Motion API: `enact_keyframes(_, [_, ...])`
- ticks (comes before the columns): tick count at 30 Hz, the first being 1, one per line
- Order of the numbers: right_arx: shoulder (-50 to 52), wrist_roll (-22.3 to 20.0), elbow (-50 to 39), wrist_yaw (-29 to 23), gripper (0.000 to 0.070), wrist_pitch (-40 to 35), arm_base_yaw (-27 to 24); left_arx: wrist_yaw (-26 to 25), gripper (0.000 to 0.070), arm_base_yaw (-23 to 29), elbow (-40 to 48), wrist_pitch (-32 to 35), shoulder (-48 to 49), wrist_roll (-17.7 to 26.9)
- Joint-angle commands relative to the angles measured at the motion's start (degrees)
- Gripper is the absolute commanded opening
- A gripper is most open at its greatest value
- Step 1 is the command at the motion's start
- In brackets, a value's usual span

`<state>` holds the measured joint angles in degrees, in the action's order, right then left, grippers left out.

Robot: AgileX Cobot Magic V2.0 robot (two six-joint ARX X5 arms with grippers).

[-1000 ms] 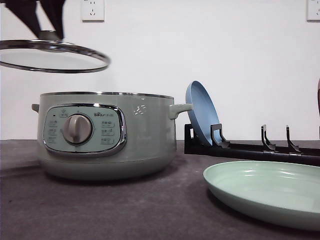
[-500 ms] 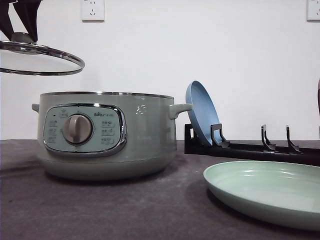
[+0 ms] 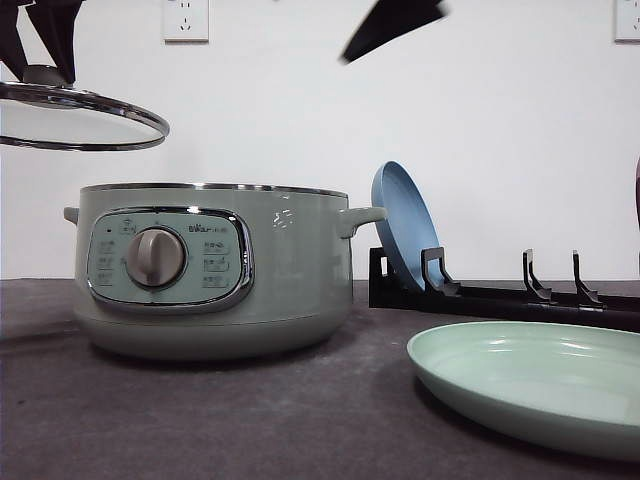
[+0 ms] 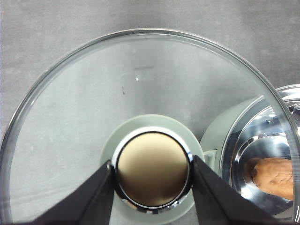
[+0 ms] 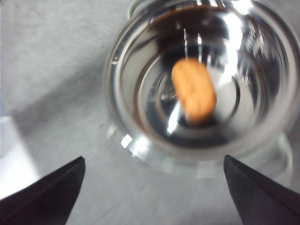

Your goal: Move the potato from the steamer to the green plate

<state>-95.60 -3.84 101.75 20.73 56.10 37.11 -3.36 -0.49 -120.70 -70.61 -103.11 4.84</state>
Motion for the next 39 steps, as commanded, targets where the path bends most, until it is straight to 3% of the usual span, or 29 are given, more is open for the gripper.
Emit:
enact_keyframes(1, [-4.91, -3.99, 4.48, -0.57, 0.0583, -0.47, 0.99, -0.50, 0.0010, 0.11, -2.67, 1.60, 0.11, 0.07])
enact_keyframes(8, [-17.34, -8.73, 12.79, -2.78, 0.0583, -3.46, 2.45, -0.50, 0.0010, 0.04, -2.67, 1.54, 0.09, 0.01])
enact_keyframes(13, [-23.07, -10.61, 13.56, -3.39, 0.0604, -7.19, 3.55, -0.50, 0.0010, 0.04, -2.67, 1.36, 0.08, -0.39])
enact_keyframes(20, [-28.48, -14.13, 13.56, -8.57, 0.0618, -10.80, 4.39, -0.52, 0.0010, 0.04, -2.64, 1.11, 0.00, -1.06])
enact_keyframes(39, [-33.29, -14.08, 13.54, -7.95, 0.0606, -13.98, 3.11, -0.52, 0.0010, 0.04, -2.64, 1.17, 0.00, -1.13])
